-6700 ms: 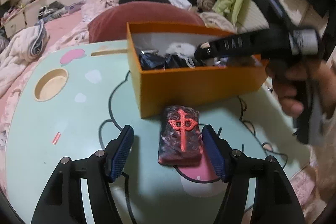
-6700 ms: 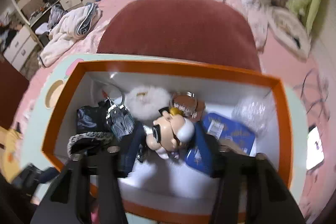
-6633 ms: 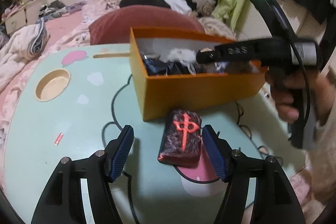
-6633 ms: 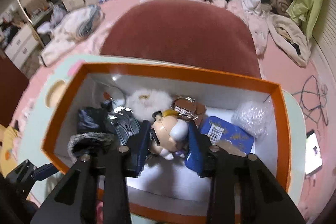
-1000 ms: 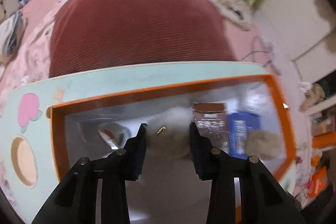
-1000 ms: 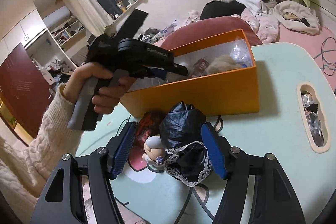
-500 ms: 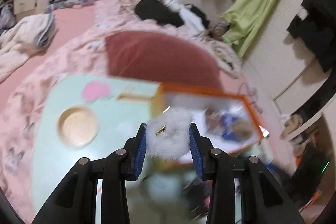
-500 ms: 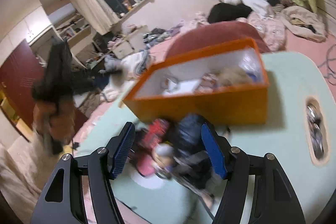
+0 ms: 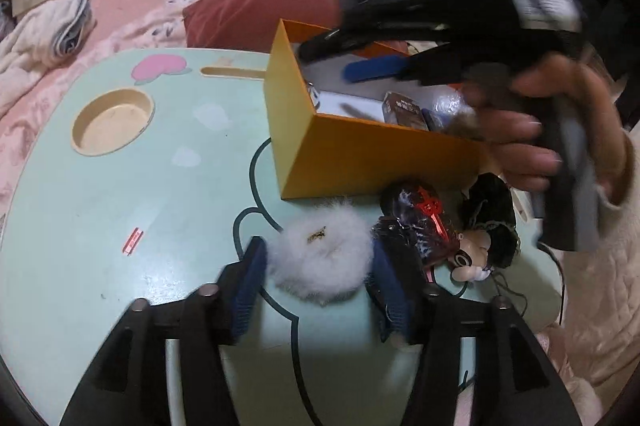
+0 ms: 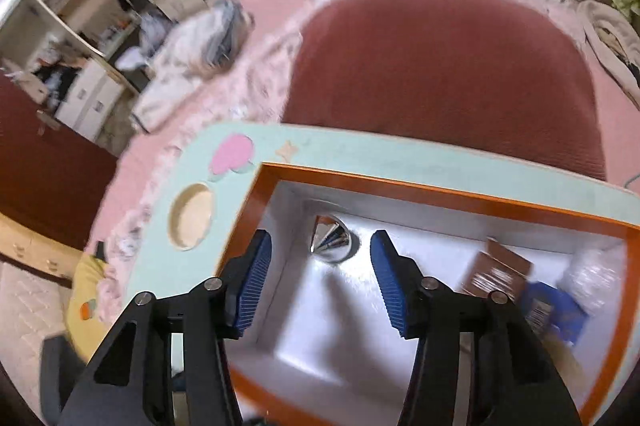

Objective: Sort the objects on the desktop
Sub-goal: 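Grasp the silver cone in the box with the right tool and set it on the table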

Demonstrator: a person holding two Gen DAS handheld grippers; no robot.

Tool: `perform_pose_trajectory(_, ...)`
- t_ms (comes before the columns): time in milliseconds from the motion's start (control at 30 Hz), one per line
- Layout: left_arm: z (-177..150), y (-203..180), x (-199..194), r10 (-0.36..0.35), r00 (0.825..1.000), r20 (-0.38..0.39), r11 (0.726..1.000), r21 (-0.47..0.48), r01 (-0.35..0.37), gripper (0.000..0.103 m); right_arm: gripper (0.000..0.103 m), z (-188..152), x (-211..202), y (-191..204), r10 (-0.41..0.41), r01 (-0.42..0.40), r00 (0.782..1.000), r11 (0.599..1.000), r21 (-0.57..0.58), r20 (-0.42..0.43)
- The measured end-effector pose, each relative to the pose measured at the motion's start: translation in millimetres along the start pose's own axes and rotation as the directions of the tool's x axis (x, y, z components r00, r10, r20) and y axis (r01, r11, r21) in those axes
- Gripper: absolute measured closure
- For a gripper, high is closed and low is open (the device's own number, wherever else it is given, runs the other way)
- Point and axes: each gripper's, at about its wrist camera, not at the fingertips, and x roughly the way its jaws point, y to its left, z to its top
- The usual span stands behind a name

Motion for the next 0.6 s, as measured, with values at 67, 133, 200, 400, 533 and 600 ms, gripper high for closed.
perform_pose_trajectory(67, -1, 4, -4, -0.025, 1.000, 0.019, 1.000, -0.012, 0.026, 0.041, 0.052, 3, 13, 2, -0.037, 0.037, 0.999, 0.999, 0.009, -0.016)
perform_pose_trajectory(133, -1, 10, -8, -0.046, 0.998, 0.033, 0.998, -0.031, 0.047, 0.041, 0.063, 2, 21, 1, -0.063, 0.064, 0.997, 0.998, 0.016, -0.048)
perform_pose_trajectory(200, 0, 18, -14, -0.059, 0.997, 0.053, 0.996, -0.062, 0.062, 0.041, 0.064, 2, 28, 0, -0.073, 0.074, 0.995, 0.997, 0.013, -0.072)
perform_pose_trajectory(400, 11, 27, -29, -0.069, 0.991, 0.113, 0.994, -0.076, 0.078, 0.041, 0.065, 1, 9, -1, -0.039, 0.039, 0.999, 0.999, 0.001, -0.001)
perform_pose_trajectory(533, 22, 27, -38, -0.064, 0.989, 0.135, 0.996, -0.052, 0.071, 0.041, 0.065, -24, -45, -3, 0.073, -0.070, 0.974, 0.997, -0.022, 0.213)
perform_pose_trajectory(600, 32, 26, -42, -0.073, 0.987, 0.142, 0.996, -0.047, 0.080, 0.041, 0.065, -48, -76, -7, 0.132, -0.118, 0.946, 0.991, -0.063, 0.296)
